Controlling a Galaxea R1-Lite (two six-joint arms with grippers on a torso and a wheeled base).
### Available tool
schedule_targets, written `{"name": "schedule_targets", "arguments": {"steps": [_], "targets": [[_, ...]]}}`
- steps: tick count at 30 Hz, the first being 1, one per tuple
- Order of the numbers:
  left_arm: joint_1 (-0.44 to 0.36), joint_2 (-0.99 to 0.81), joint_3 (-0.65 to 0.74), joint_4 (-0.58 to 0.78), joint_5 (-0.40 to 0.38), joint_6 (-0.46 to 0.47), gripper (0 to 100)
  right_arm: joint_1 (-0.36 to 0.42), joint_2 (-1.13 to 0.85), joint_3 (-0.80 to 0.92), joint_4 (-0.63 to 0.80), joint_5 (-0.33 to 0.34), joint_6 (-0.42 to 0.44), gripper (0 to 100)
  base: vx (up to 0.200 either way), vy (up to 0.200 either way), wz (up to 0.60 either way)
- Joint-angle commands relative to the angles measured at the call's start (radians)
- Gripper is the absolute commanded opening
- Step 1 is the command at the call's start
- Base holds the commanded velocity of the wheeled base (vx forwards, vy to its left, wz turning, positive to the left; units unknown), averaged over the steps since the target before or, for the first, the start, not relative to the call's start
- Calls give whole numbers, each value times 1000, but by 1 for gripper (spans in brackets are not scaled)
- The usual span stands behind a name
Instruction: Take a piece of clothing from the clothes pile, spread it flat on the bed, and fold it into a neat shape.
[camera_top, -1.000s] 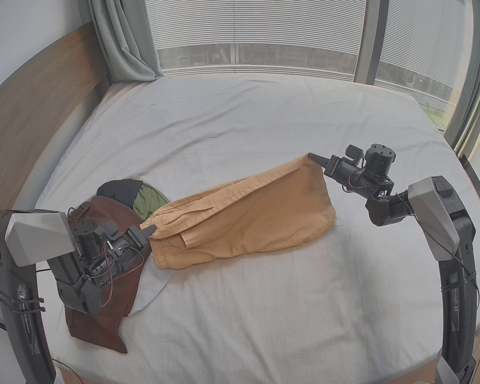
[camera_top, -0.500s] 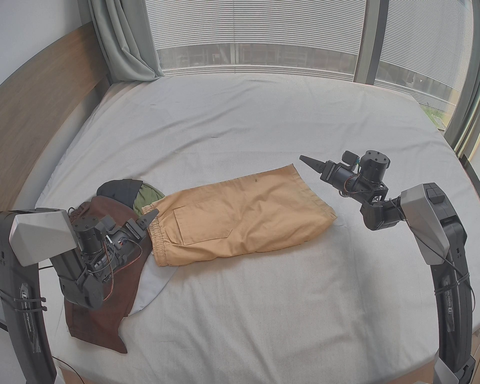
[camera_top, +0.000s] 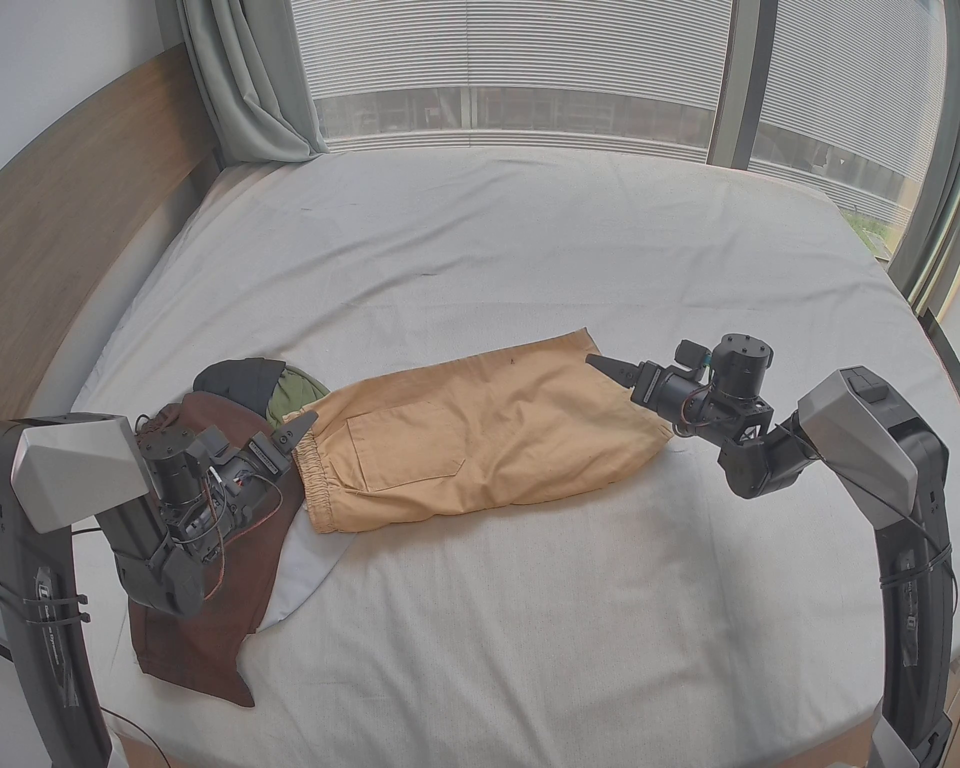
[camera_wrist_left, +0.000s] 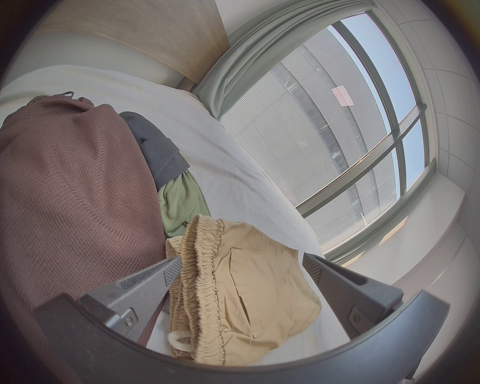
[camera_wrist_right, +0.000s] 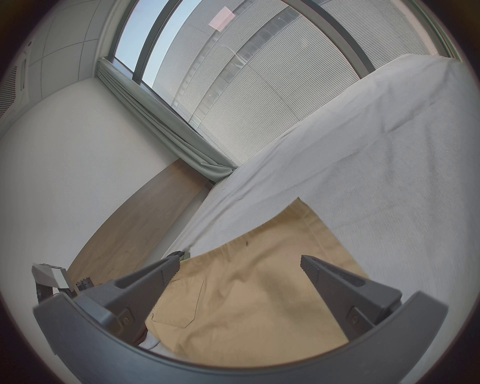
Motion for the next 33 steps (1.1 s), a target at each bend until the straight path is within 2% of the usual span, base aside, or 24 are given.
{"name": "schedule_targets", "arguments": {"steps": [1,7,19,33], "targets": [[-8,-38,20,-1,-1,1,100,22,-92,198,-110,-30,2,100,0,0,0],[-11,-67,43,-1,-9,-1,100,24,-145,383,-216,-44,4,100,0,0,0],[-19,-191,105,1,-12,24,100,47,-152,618,-381,-44,14,100,0,0,0],[-20,-234,180,-1,-58,151,100,73,-155,702,-372,-44,4,100,0,0,0]]}}
